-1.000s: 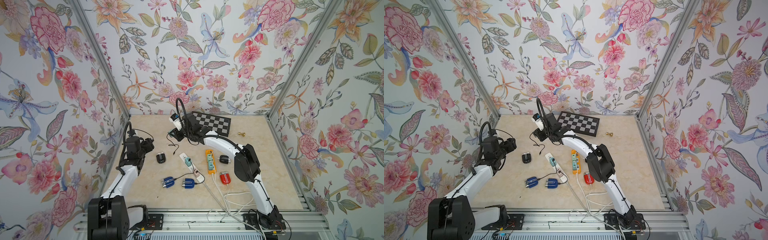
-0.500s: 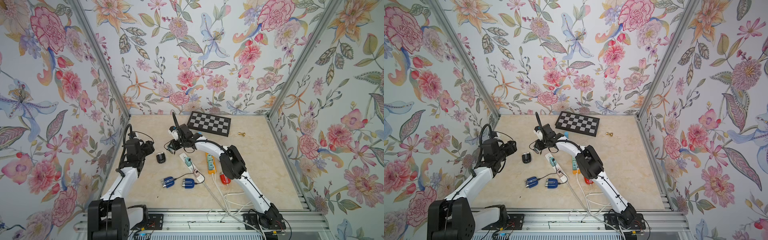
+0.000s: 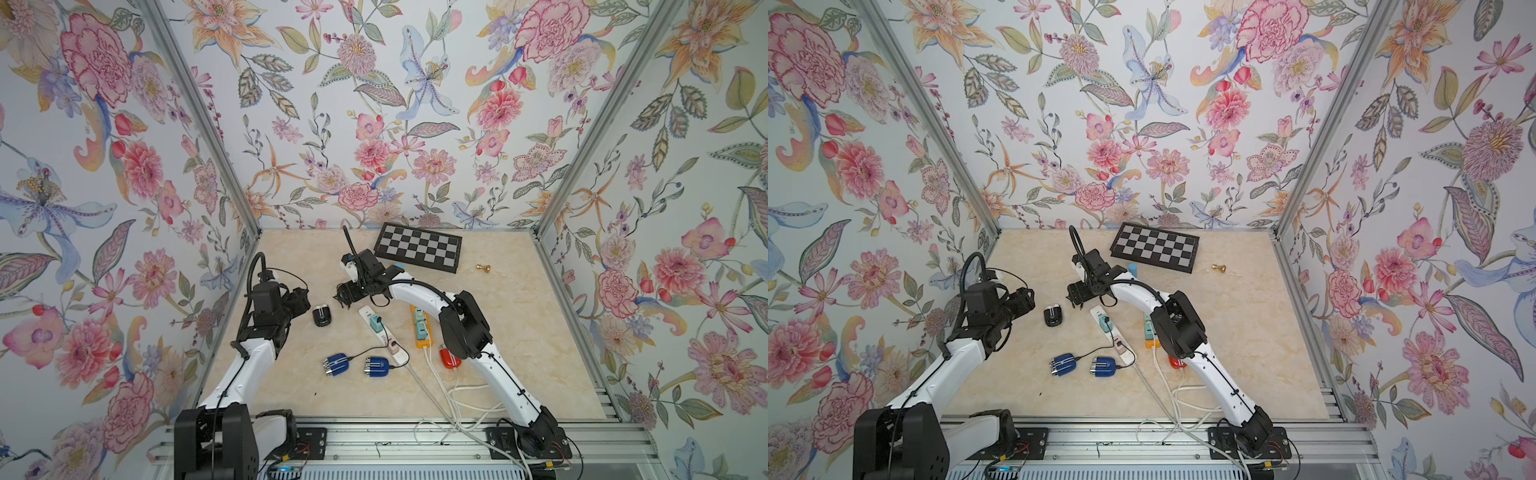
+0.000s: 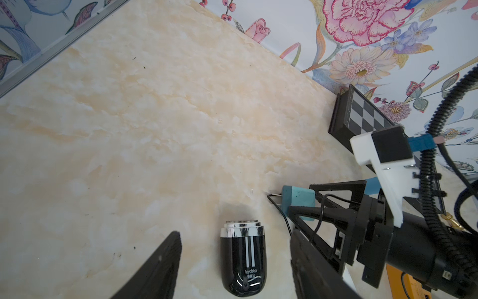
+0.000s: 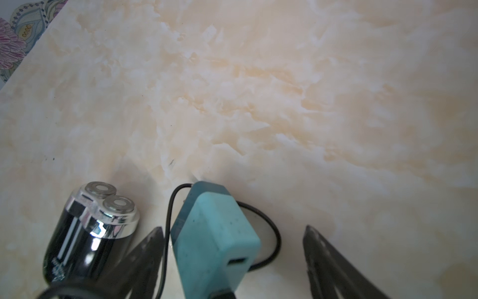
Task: Unplug the electric shaver
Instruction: Place the plug at the center of the board, then pick up the electric shaver from the center of the board.
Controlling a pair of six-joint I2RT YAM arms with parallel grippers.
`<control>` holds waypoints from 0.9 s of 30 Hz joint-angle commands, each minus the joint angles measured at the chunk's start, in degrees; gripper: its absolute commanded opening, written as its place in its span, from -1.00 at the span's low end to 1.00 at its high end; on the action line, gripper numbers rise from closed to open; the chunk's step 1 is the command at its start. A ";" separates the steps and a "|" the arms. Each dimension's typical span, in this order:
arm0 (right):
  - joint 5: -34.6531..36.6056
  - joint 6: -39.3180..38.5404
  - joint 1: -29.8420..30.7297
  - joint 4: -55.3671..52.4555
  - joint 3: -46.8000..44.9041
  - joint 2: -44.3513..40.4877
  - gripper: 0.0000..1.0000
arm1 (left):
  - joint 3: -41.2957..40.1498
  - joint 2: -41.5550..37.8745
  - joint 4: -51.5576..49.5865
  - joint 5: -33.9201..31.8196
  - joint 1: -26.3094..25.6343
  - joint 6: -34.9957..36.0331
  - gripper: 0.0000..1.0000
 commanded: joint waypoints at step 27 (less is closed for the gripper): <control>8.31 -38.10 -1.10 -6.89 -16.29 -28.21 0.95 | -8.19 -20.76 -28.22 -22.12 -18.49 -37.63 0.49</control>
